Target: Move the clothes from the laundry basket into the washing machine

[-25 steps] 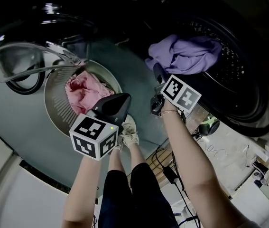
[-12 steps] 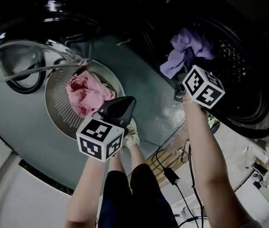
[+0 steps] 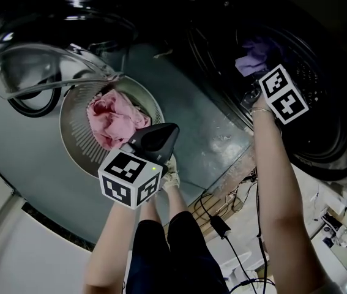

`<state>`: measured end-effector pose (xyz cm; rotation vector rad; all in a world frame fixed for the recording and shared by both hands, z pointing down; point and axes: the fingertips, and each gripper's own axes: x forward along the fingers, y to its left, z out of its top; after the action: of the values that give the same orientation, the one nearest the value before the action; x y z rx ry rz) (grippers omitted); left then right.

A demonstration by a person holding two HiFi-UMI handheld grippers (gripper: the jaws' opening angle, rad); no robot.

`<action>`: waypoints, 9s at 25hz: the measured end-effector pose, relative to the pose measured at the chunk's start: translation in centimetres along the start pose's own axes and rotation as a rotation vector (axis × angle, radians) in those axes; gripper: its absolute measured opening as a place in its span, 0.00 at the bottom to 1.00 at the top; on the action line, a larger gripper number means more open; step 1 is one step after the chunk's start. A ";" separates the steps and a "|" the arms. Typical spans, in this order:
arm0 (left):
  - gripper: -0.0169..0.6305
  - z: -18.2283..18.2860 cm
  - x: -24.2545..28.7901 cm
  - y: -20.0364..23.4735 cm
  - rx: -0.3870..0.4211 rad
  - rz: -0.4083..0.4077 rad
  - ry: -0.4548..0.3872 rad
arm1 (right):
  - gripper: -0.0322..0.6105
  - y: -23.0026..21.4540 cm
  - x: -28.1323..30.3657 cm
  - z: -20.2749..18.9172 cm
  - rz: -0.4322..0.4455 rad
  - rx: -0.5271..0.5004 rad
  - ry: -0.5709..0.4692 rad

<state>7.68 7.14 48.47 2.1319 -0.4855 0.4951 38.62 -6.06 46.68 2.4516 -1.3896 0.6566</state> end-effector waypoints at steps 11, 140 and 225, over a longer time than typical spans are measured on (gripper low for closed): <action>0.03 -0.8 -1.8 2.3 -0.032 0.085 -0.012 | 0.70 4.3 -3.7 -6.9 0.161 0.072 0.197; 0.06 8.8 -19.0 -3.7 0.305 0.190 -0.100 | 0.12 21.2 -32.7 1.1 0.900 -0.550 0.268; 0.03 2.4 -4.4 2.2 0.041 0.210 -0.191 | 0.86 15.1 -11.2 -19.4 0.366 0.292 0.511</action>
<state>3.25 4.65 46.43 2.1903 -0.8192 0.4220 15.65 2.67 57.84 1.9996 -1.6080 1.5381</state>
